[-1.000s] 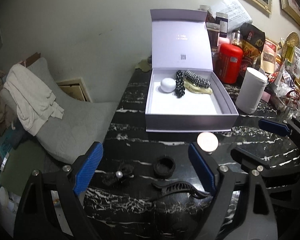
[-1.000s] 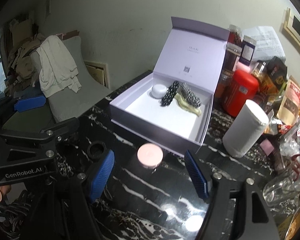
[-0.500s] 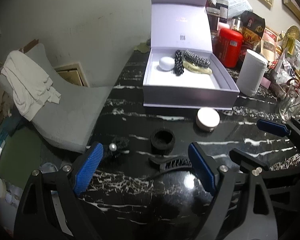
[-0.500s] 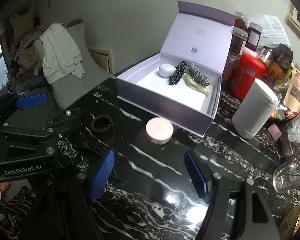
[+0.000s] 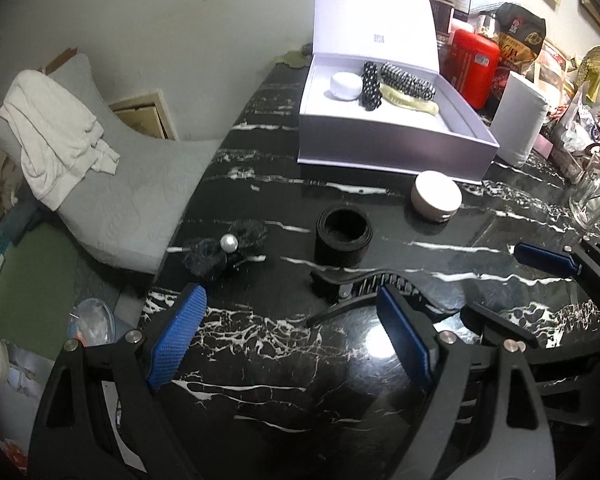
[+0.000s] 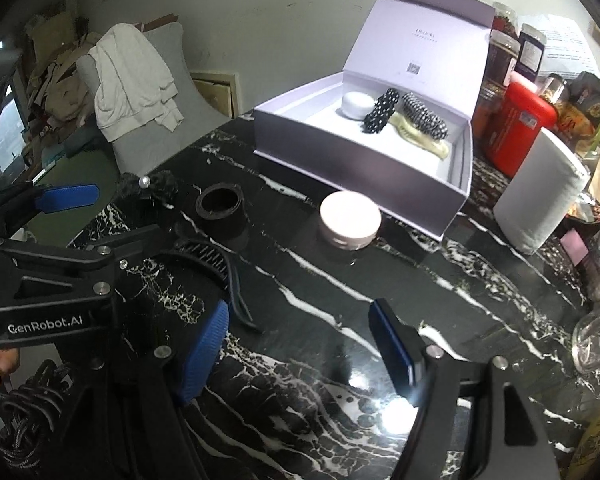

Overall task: Organize objects
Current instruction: 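Grasp the pink-lidded compact with the right gripper while the left approaches the black bow clip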

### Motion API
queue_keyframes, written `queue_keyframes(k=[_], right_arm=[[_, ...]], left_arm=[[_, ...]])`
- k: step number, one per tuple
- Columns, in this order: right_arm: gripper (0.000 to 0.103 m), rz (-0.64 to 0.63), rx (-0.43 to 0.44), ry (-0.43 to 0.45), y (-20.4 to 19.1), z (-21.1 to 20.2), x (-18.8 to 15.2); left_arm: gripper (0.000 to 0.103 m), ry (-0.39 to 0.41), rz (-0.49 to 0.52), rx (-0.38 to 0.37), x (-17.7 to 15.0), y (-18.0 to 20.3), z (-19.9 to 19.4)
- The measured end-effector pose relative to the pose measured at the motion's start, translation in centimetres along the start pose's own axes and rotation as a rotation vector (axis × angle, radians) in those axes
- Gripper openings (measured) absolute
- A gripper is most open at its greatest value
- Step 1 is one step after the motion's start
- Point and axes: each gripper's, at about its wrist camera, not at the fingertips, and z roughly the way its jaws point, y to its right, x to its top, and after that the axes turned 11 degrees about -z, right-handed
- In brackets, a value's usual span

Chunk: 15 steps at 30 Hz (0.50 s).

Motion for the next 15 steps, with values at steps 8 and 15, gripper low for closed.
queue_keyframes(k=[8,15], right_arm=[[0.074,-0.006,0.028,-0.01,-0.3,1.2,0.1],[0.074,0.003,0.02,-0.01,0.5,2.0,1.3]], left_arm=[[0.087,-0.021,-0.052,0.013,0.4,-1.9,1.3],[0.087,-0.024,-0.068,0.025,1.5,-2.6,2.4]])
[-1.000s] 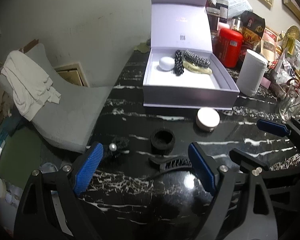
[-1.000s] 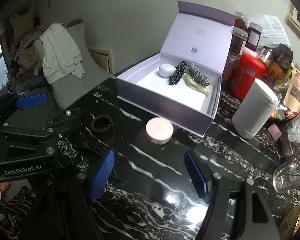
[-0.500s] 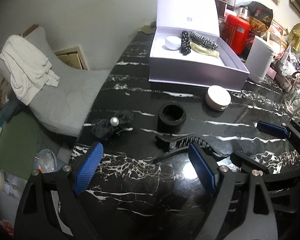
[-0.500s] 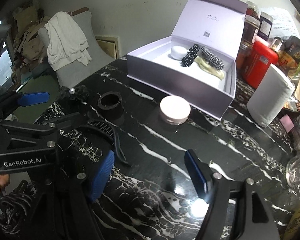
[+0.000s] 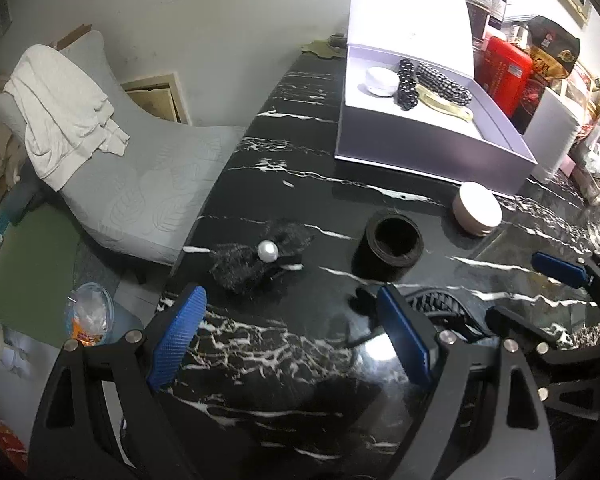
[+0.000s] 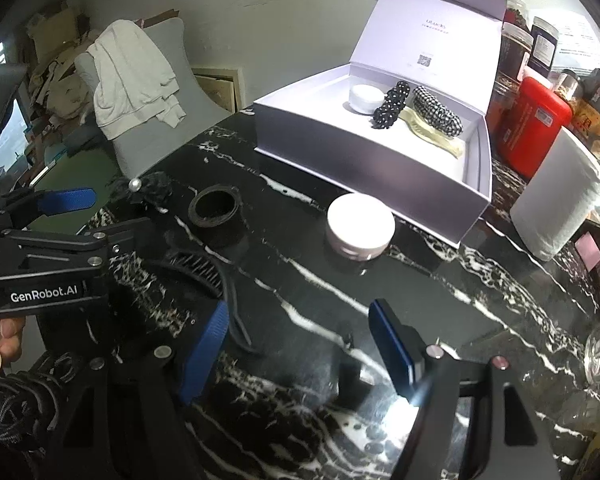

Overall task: Organize objects
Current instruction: 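Grasp the pink-lidded compact with the right gripper while the left approaches the black bow clip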

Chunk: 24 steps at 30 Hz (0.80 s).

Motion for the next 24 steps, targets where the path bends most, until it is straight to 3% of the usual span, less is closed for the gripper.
queue_keyframes(k=[24], right_arm=[[0.074,0.077,-0.029,-0.027,3.7,5.1,3.3]], left_arm=[[0.087,-0.057,-0.029,0.043,3.1,-0.9,5.0]])
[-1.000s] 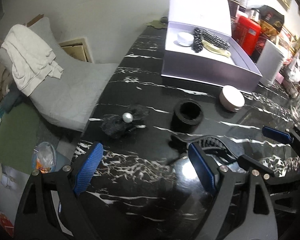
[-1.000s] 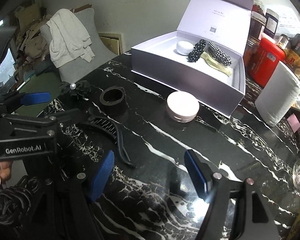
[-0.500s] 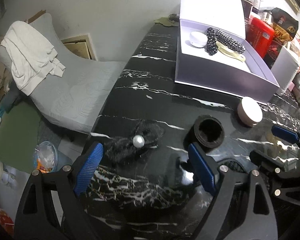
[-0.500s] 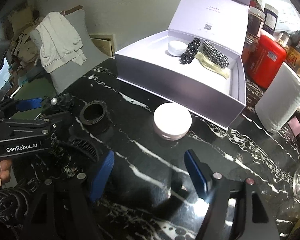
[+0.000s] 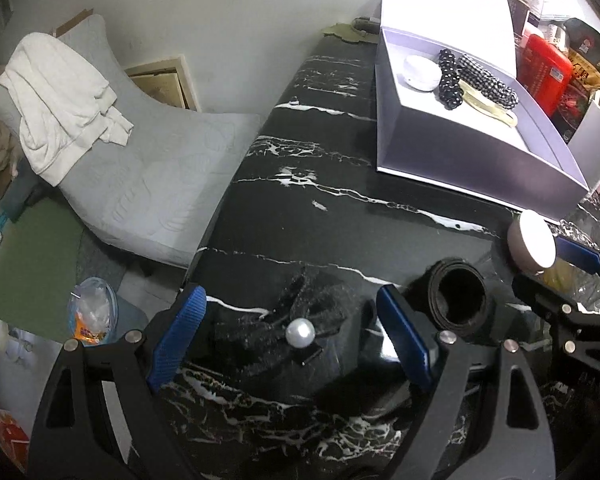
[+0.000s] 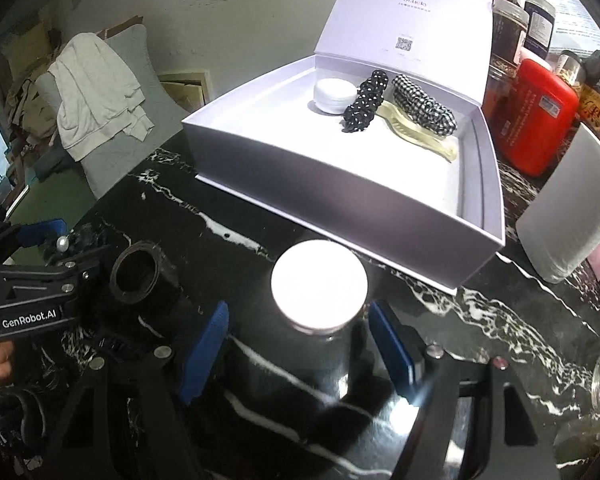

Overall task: Organize objects
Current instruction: 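Grasp the pink-lidded compact with the right gripper while the left approaches the black bow clip, then grasp the black pearl bow clip with the left gripper while the right lifts the compact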

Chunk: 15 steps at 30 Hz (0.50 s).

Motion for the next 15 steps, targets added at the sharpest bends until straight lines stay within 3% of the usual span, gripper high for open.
queue_keyframes(k=[15], right_arm=[[0.074,-0.005,0.011,-0.002,0.3,1.7,1.3]], left_arm=[[0.087,-0.018,-0.013,-0.022,0.4,-0.5,1.0]])
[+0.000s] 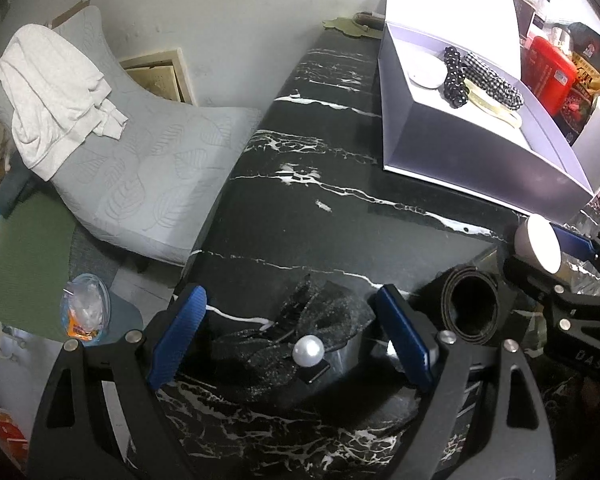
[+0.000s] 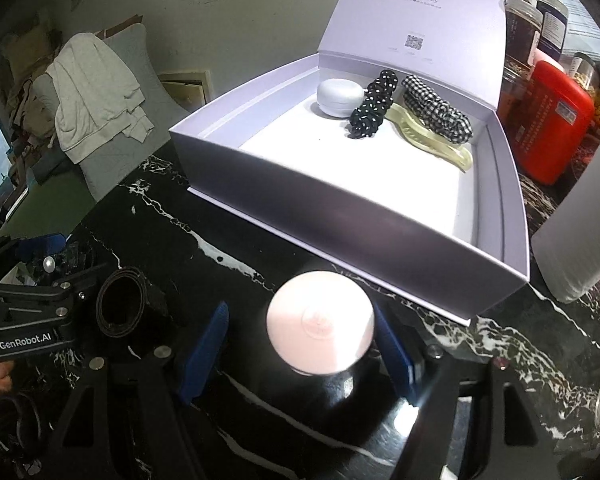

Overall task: Organize objects
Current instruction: 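Grasp the black pearl bow clip with the left gripper while the right lifts the compact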

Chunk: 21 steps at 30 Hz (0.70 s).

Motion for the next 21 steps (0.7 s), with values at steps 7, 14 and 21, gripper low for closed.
queue_keyframes(k=[7,14,21], right_arm=[[0.072,-0.007,0.002,0.005,-0.1,0.1,-0.2],[0.052,-0.014,0.001,0.009,-0.3,0.0,-0.4],[0.052,-0.024,0.018,0.011,-0.7,-0.3,-0.8]], left_arm=[[0.083,0.014,0.007,-0.01,-0.2,-0.1,-0.1],[0.06,0.035,0.023,-0.026,-0.3,0.1,-0.6],[0.035,0.027,0.021,-0.038,-0.7,-0.1,-1.2]])
